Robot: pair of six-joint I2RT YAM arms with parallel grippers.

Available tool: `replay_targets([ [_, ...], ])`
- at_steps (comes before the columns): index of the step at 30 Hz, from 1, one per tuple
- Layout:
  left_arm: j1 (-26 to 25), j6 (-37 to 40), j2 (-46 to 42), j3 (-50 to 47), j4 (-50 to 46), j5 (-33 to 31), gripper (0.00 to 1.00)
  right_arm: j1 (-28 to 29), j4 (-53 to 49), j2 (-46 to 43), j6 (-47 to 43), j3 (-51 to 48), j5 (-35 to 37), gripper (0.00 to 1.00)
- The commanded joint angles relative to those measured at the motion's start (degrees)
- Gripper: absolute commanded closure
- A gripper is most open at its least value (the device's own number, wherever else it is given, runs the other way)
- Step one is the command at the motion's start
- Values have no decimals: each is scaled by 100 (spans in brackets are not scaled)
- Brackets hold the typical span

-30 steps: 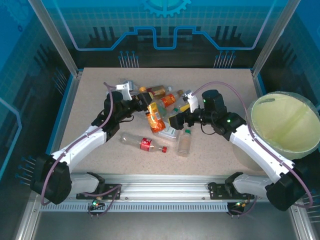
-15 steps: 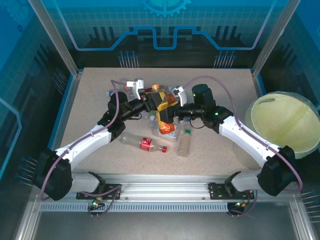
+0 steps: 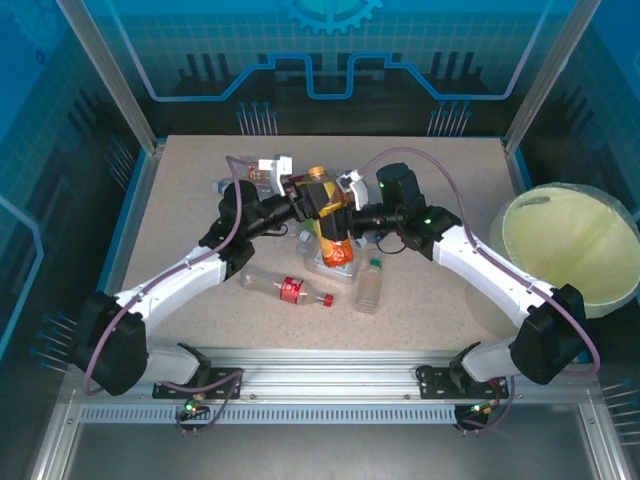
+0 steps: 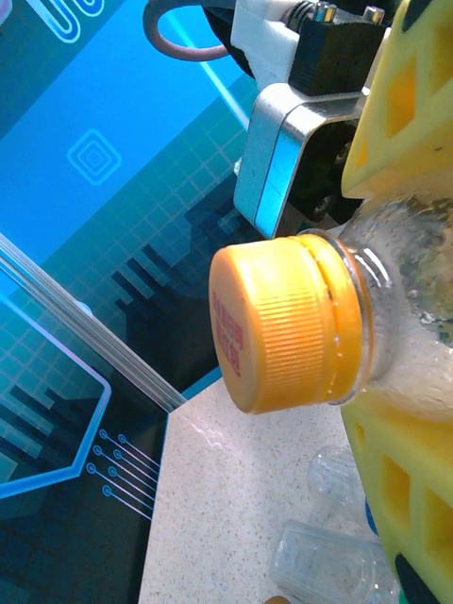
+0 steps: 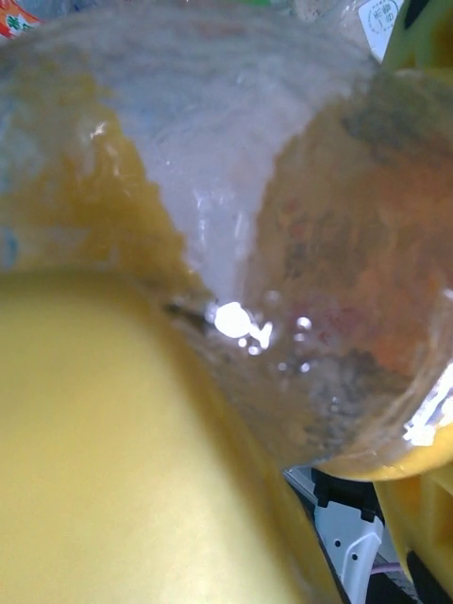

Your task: Put the plastic bottles in the bin

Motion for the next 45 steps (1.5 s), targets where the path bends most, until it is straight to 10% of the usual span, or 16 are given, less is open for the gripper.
replay_targets([
  [1,-53,61,98,276,-64,-46,42,79,-265,-195,-183,132,265,50],
  [11,-35,1170,-388,825,-1963,-1347,2,-5,-1210,-463,-408,269,1776,55],
  [33,8,634,-934,94,-3224,-4109,1,-246,-2957,-2132,-1906,1640,6574,61],
  [45,43,594,-1103,-66,-3404,-4286,1,-2864,-1925,-3375,-1628,782,6602,61],
])
